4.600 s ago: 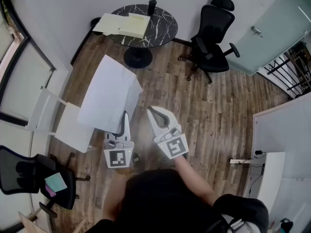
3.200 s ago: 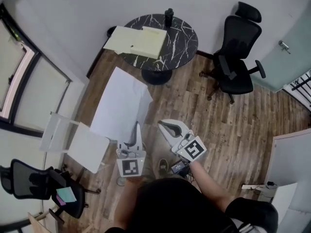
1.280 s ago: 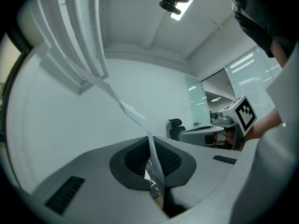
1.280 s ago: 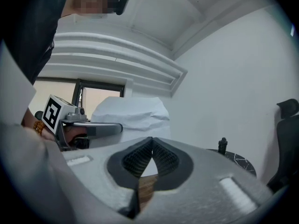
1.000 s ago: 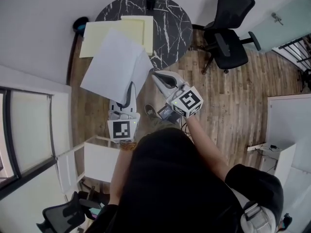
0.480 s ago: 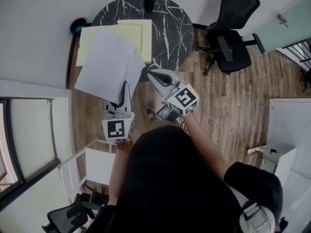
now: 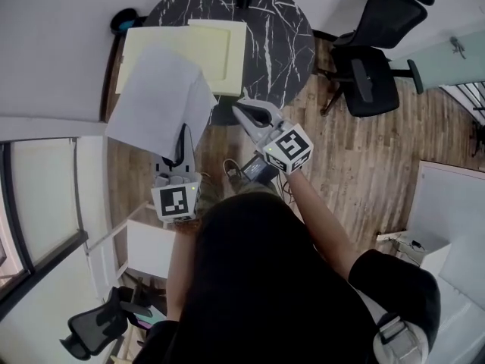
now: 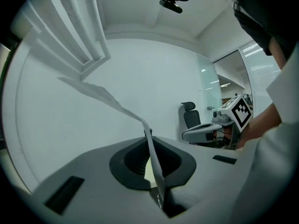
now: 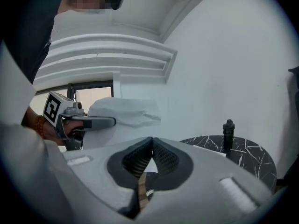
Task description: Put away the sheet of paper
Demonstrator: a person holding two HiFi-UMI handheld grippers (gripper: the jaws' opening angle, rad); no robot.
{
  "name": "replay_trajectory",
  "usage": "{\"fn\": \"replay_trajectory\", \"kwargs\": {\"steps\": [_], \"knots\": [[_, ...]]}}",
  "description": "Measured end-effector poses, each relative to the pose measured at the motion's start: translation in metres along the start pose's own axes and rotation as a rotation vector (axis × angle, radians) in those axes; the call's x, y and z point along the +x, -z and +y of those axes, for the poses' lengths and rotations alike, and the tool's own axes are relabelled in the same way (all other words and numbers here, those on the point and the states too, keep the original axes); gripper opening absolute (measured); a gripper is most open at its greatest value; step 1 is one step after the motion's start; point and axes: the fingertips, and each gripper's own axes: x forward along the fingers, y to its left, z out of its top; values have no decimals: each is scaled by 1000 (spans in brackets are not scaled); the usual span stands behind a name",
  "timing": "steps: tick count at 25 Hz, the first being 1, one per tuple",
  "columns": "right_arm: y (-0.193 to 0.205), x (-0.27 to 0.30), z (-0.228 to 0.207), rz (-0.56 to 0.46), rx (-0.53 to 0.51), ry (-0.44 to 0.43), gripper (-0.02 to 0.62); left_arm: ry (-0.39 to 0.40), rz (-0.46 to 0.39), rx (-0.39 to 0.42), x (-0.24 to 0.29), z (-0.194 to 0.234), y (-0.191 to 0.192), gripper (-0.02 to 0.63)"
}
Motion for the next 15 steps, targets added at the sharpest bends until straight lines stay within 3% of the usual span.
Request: {"fn": "replay_trajectory", "kwargs": {"steps": [10, 15], "knots": [[14, 81, -31, 85, 14, 62, -2, 37, 43, 38, 49, 85, 22, 5], [7, 111, -44, 118, 23, 146, -2, 169, 66, 68, 77, 117, 28, 5]]}}
